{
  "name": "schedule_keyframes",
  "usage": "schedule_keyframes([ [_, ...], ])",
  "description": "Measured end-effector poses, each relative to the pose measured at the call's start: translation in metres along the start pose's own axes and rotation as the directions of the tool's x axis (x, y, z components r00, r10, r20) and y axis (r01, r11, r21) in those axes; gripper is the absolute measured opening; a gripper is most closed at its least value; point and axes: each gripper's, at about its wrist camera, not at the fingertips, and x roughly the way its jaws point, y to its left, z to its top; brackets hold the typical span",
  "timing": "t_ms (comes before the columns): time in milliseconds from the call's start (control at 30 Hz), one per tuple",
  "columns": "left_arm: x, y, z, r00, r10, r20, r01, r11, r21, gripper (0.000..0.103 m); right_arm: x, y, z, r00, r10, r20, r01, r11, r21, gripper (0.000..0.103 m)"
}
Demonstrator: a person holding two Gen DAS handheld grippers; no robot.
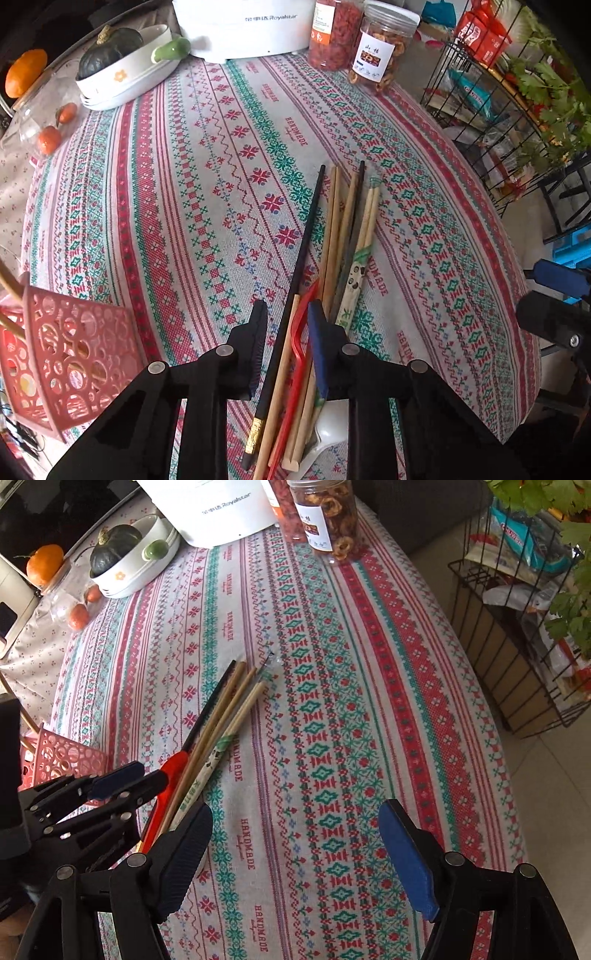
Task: Organize utensils
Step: 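Grasp the red spoon from the pile with the left tool, then grasp a wooden chopstick with the right tool while the left tool lifts the red spoon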
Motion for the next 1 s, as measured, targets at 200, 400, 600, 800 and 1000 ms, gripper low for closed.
schedule_keyframes([
  [200,0.011,0.003,0.002,1.000,-0.024,-0.007,0.024,1.000,-0.015,0.002,0.003,0.002,0.000,1.000,-0.015,-0.006,0.015,1.000,-0.013,0.079],
  [400,-0.018,0.004,-0.008,0.996,-0.006,0.087,0.005,1.000,0.012,0.002,0.008,0.005,-0.001,1.000,-0.021,-0.017,0.020,1.000,-0.021,0.079],
  [600,-0.070,0.014,-0.028,0.977,-0.020,0.213,0.017,1.000,0.014,0.002,0.014,0.015,-0.003,0.999,-0.029,-0.028,0.027,0.998,-0.053,0.079],
  [800,-0.125,0.028,-0.055,0.943,-0.012,0.332,0.011,1.000,0.005,0.001,0.017,0.021,0.007,1.000,-0.006,-0.014,0.005,0.998,-0.065,0.079],
  [1000,-0.169,0.054,-0.093,0.887,-0.002,0.463,0.011,1.000,-0.018,0.001,0.030,0.025,0.035,0.993,0.116,0.011,-0.116,0.993,-0.037,0.046],
])
